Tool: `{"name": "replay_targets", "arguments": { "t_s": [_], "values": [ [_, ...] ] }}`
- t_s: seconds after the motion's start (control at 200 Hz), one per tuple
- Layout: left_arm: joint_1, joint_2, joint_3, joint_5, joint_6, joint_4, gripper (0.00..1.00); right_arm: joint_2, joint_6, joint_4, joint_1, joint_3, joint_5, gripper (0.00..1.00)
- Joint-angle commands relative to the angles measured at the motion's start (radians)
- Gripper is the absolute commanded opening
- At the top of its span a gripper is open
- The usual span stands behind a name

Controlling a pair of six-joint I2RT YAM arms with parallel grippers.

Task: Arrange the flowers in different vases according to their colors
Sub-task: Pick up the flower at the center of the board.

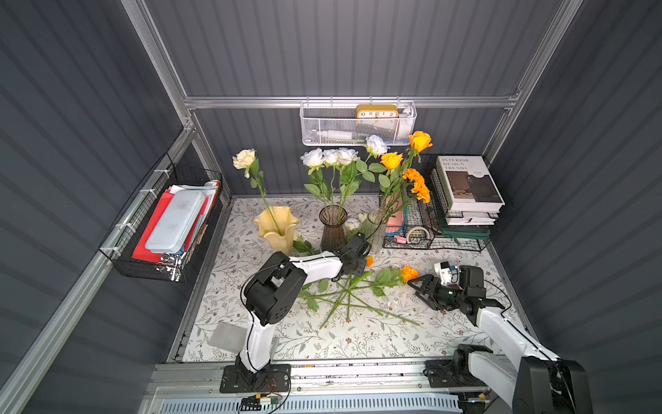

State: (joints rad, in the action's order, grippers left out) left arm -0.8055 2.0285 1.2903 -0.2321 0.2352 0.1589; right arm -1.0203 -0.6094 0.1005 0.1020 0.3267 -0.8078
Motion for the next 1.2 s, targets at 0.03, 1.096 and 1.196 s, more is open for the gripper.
{"name": "replay_targets", "arguments": {
  "t_s": [0.03, 1.096, 1.196],
  "values": [
    [-0.004, 0.033, 0.028, -0.023, -0.026, 0.027, 0.24, 0.008, 0.004, 0.001, -0.003, -0.011, -0.004, 0.72],
    [-0.015, -0.232, -0.053, -0.122, -0.047, 0.090, 0.02, 0.003, 0.005, 0.002, -0.005, -0.010, 0.005, 0.72],
    [-0.014, -0.268, -0.071, -0.148, -0.040, 0.107, 0.02, 0.004, 0.007, 0.003, -0.004, -0.011, 0.006, 0.72]
  ]
}}
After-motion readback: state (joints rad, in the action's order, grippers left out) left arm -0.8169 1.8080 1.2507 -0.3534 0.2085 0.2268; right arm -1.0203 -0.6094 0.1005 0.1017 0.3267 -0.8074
